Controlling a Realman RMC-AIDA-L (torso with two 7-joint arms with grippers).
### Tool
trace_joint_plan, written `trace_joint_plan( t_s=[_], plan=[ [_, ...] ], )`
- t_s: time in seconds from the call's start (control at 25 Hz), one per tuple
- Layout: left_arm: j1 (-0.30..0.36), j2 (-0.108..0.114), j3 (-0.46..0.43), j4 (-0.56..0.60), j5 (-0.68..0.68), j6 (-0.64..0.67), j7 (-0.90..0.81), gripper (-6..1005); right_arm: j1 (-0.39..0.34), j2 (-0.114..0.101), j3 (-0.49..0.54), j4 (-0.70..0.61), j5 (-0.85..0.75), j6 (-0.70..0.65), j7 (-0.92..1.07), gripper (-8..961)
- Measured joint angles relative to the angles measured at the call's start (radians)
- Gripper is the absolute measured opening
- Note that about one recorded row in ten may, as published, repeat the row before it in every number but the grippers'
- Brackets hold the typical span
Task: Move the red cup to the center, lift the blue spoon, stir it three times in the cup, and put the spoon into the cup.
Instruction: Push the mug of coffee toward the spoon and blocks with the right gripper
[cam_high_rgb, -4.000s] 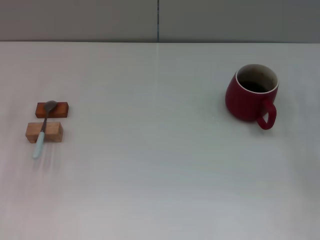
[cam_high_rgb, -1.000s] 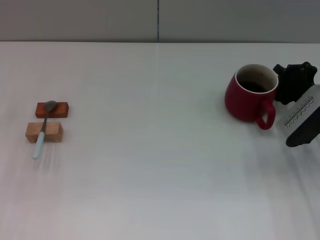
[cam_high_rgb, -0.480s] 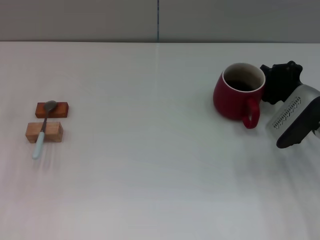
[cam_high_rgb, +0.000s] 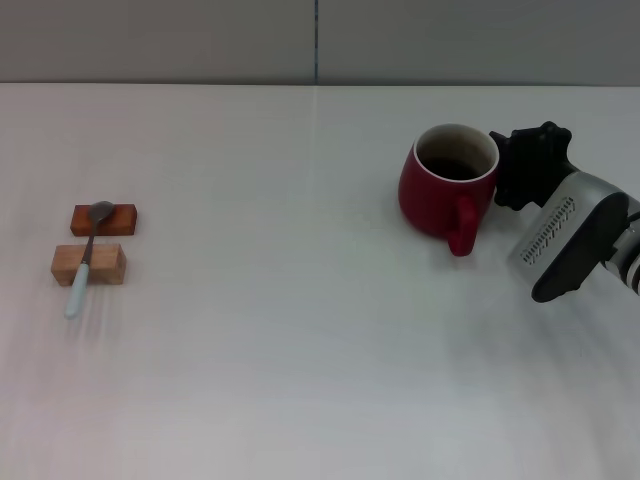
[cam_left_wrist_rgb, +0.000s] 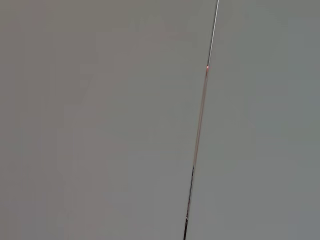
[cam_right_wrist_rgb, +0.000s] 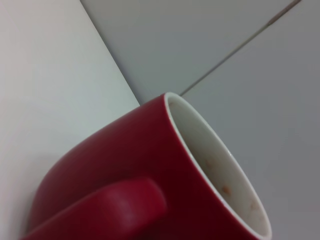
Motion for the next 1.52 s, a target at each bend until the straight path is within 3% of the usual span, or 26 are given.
trace_joint_plan(
  t_s=[1.52],
  plan=[
    [-0.024,-0.004,0.0,-0.008,0.0,0.012,-0.001,840,0.026,0.008,0.003,0.178,-0.082,0.001,0.001,5]
  ],
)
